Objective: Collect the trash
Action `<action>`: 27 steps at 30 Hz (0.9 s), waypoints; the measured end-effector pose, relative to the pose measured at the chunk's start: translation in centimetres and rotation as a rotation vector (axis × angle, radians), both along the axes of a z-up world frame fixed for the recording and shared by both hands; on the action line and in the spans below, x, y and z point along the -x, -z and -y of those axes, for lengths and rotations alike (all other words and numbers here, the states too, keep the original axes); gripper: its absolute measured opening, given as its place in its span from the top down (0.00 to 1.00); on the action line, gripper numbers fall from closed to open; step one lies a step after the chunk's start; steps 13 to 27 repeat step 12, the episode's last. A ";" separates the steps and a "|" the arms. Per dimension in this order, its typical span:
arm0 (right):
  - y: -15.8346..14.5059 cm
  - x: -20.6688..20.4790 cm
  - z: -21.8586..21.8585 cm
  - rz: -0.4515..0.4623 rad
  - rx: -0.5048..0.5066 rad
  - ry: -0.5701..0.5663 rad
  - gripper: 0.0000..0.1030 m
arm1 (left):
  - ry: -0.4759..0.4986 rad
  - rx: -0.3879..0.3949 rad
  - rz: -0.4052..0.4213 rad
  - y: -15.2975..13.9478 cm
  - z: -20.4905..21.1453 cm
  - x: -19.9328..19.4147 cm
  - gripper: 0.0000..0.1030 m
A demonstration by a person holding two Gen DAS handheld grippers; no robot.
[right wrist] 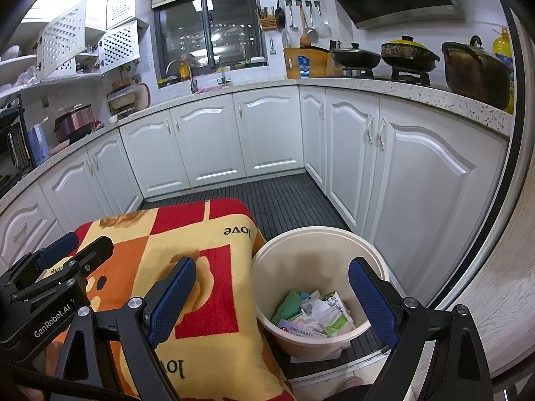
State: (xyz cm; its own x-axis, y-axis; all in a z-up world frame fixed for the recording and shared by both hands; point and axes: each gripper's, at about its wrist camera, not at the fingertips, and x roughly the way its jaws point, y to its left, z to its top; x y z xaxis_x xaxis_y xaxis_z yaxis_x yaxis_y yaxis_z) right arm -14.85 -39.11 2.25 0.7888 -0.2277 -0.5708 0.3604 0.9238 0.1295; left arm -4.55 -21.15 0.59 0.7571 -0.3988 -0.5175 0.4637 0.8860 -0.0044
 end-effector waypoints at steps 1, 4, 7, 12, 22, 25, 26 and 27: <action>0.0 0.0 0.0 -0.001 -0.001 -0.001 0.12 | 0.000 0.001 0.000 0.0 0.0 0.0 0.37; 0.3 -0.1 0.0 -0.006 -0.002 -0.003 0.12 | -0.002 0.000 0.011 0.2 -0.1 -0.1 0.37; 0.5 -0.3 0.1 -0.013 -0.002 -0.006 0.12 | -0.007 -0.001 0.018 0.6 -0.2 -0.1 0.37; 0.9 -1.0 -0.3 -0.033 -0.008 -0.024 0.12 | -0.016 0.010 -0.026 1.3 -1.1 -1.1 0.37; 0.9 -1.0 -0.3 -0.033 -0.008 -0.024 0.12 | -0.016 0.010 -0.026 1.3 -1.1 -1.1 0.37; 0.9 -1.0 -0.3 -0.033 -0.008 -0.024 0.12 | -0.016 0.010 -0.026 1.3 -1.1 -1.1 0.37; 0.9 -1.0 -0.3 -0.033 -0.008 -0.024 0.12 | -0.016 0.010 -0.026 1.3 -1.1 -1.1 0.37; 0.9 -1.0 -0.3 -0.033 -0.008 -0.024 0.12 | -0.016 0.010 -0.026 1.3 -1.1 -1.1 0.37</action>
